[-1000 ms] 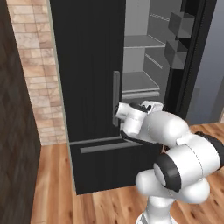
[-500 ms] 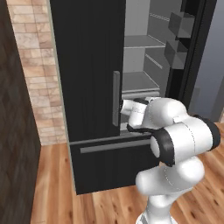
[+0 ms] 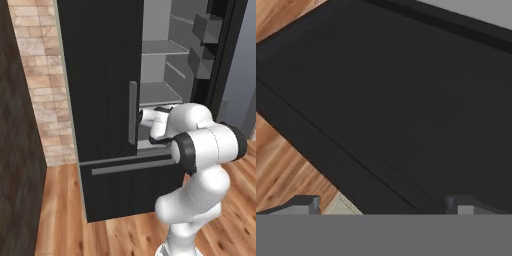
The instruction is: Place one of the steaks on the plate and the other in the bowl. Then place the bowl in the fridge.
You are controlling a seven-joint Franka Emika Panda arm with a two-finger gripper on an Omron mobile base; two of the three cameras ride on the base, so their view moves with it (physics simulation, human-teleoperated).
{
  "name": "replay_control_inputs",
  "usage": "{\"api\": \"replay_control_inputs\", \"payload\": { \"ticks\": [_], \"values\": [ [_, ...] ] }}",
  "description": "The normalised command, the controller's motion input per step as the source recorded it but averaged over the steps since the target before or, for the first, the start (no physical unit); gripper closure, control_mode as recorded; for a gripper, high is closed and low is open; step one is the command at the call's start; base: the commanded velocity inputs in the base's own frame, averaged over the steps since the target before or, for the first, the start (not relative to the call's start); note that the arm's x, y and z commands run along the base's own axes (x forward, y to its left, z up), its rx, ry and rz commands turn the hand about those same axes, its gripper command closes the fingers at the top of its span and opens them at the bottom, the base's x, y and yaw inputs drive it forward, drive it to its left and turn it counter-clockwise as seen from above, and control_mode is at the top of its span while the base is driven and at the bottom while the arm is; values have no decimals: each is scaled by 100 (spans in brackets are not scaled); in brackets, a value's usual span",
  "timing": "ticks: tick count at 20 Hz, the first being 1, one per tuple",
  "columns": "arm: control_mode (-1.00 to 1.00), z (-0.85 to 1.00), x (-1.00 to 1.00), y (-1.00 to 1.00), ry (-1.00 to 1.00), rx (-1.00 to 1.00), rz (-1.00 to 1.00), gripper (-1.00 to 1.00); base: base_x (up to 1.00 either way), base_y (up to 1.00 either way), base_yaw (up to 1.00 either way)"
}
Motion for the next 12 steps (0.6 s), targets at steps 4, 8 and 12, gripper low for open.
{"api": "replay_control_inputs", "payload": {
  "ticks": [4,8,12],
  "values": [
    [-100,0,6,-61,5,0,9,-100,0,0,0],
    [-100,0,0,-67,7,0,8,-100,0,0,0],
    [-100,0,0,-67,6,-1,8,-100,0,0,0]
  ]
}}
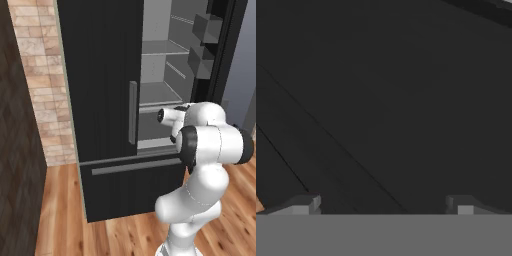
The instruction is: Place one of the steaks on the plate and the other in the bowl. Then place the bowl in the fridge.
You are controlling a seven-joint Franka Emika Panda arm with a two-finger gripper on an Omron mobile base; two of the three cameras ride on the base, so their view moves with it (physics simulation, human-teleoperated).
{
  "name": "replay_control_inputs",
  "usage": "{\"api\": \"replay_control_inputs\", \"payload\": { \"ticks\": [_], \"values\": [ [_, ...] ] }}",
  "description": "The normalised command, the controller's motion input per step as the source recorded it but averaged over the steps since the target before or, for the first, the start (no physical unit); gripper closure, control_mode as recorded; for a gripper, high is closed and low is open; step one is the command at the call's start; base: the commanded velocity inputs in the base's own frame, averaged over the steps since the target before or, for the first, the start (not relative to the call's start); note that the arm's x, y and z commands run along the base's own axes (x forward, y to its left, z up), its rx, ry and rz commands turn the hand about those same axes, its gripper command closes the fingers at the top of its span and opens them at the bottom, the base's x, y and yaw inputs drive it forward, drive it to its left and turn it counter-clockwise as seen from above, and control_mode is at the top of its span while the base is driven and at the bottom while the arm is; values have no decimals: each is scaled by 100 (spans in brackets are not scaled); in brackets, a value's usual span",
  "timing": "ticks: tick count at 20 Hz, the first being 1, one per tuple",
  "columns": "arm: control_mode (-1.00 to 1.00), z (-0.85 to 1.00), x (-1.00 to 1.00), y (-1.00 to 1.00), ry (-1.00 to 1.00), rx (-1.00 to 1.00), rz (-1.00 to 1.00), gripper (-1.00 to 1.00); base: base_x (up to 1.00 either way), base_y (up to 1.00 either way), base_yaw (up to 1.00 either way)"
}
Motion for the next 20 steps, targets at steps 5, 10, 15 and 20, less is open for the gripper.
{"api": "replay_control_inputs", "payload": {
  "ticks": [5,10,15,20],
  "values": [
    [-100,0,0,-69,9,-3,6,-100,0,0,0],
    [-100,0,0,-90,11,-4,3,-100,0,0,0],
    [-100,0,0,-68,11,-3,2,-100,0,0,0],
    [-100,0,-47,30,5,0,2,-100,0,0,0]
  ]
}}
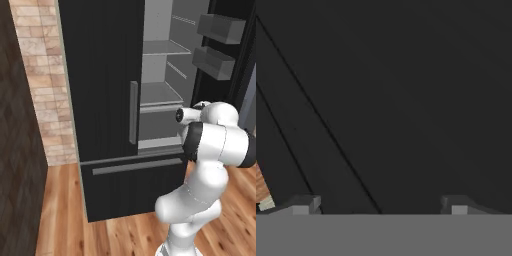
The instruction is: Place one of the steaks on the plate and the other in the bowl. Then place the bowl in the fridge.
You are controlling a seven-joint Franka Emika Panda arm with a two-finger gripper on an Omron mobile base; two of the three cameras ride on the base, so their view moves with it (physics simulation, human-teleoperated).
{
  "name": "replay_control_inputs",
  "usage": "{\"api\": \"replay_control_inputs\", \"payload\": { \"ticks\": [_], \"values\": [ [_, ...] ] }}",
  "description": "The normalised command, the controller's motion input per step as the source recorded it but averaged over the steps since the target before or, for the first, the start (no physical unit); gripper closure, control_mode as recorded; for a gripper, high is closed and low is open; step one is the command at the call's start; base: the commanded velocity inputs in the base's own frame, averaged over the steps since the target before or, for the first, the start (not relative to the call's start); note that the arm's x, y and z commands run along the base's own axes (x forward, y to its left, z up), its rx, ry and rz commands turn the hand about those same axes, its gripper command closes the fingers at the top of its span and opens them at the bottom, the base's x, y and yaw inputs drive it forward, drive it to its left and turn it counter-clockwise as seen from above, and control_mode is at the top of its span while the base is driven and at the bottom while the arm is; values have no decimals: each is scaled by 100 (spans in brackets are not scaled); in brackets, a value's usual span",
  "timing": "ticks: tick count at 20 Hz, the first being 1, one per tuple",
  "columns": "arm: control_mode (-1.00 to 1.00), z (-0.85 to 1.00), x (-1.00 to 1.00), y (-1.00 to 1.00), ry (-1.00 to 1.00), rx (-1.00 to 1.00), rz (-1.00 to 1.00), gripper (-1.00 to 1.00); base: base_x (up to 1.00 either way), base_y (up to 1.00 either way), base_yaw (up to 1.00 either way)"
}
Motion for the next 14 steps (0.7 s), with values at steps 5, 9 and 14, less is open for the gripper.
{"api": "replay_control_inputs", "payload": {
  "ticks": [5,9,14],
  "values": [
    [-100,6,-79,79,-2,0,-1,-100,0,0,0],
    [-100,-1,-29,100,-6,3,-7,-100,0,0,0],
    [-100,-40,5,99,-8,33,-21,-100,0,0,0]
  ]
}}
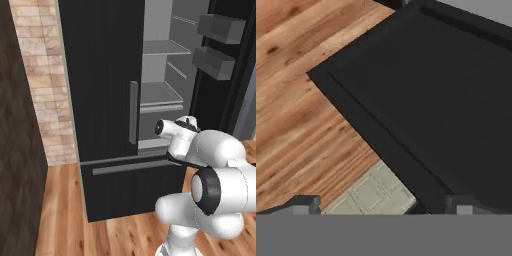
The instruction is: Place one of the steaks on the plate and the other in the bowl. Then place the bowl in the fridge.
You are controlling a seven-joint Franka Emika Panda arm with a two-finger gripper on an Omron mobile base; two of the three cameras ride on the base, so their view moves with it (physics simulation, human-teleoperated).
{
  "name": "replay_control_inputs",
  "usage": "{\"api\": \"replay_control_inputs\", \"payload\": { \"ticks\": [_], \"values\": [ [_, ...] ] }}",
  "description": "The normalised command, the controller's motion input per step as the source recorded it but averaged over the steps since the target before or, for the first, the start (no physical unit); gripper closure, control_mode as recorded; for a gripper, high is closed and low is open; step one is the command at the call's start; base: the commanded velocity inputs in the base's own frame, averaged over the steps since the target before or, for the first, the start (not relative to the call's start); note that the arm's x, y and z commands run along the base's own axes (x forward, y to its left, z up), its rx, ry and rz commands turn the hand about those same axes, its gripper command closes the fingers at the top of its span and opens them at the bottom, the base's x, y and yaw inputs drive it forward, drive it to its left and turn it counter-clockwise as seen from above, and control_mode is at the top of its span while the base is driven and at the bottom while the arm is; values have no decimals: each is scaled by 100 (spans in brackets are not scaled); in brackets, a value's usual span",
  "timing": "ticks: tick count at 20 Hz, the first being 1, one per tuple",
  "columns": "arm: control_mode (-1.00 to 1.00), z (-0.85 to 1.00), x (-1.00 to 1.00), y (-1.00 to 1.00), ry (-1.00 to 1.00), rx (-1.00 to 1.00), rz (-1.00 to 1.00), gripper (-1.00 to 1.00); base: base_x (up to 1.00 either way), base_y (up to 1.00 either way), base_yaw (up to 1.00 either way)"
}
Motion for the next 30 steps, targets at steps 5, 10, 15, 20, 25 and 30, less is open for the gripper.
{"api": "replay_control_inputs", "payload": {
  "ticks": [5,10,15,20,25,30],
  "values": [
    [-100,-27,22,54,-24,50,-50,-100,0,0,0],
    [-100,-30,26,40,-27,49,-57,-100,0,0,0],
    [-100,-14,7,28,-48,51,-61,-100,0,0,0],
    [-100,-2,-3,32,-66,61,-54,-100,0,0,0],
    [-100,3,-1,84,-56,32,-36,-100,0,0,0],
    [-100,46,12,83,-33,-10,-3,-100,0,0,0]
  ]
}}
